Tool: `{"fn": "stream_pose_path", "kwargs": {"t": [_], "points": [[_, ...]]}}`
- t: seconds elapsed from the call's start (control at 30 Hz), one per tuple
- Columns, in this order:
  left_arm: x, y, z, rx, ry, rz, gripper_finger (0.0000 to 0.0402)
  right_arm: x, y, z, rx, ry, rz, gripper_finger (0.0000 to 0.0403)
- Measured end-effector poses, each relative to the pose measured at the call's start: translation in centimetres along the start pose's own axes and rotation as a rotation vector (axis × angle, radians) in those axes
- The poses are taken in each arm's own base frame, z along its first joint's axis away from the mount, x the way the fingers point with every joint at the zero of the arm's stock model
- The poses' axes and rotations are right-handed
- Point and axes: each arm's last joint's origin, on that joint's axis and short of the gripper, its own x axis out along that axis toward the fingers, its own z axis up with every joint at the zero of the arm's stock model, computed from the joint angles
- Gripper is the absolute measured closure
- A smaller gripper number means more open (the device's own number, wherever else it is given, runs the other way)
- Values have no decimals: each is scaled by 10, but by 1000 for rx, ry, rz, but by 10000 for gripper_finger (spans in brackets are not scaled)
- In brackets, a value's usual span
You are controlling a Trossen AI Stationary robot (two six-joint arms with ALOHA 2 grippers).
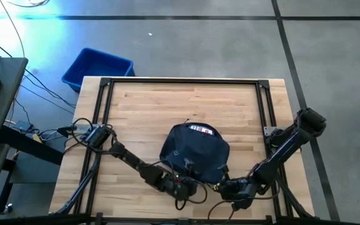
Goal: Unpack backpack
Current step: Close the blue backpack
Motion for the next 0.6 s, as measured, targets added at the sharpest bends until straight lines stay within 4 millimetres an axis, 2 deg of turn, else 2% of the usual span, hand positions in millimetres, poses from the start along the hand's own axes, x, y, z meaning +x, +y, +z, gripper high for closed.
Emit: {"fn": "stream_pose_path", "kwargs": {"t": [0.03,0.1,0.23,0.4,0.5,0.6], "points": [[-1,0,1,-5,13,-4,363,-1,1,-3,8,20,-2,403],[-3,-1,2,-9,47,-11,388,-4,4,-9,17,72,-16,403],[-11,-8,-2,43,103,-11,397,-12,4,-24,50,180,-104,403],[-22,-15,-7,58,163,-21,397,-26,-8,-42,79,305,-316,403],[-24,-14,-13,56,220,14,400,-32,-15,-48,77,340,-397,403],[-26,-11,-22,59,292,91,399,-31,-16,-48,72,342,-397,403]]}}
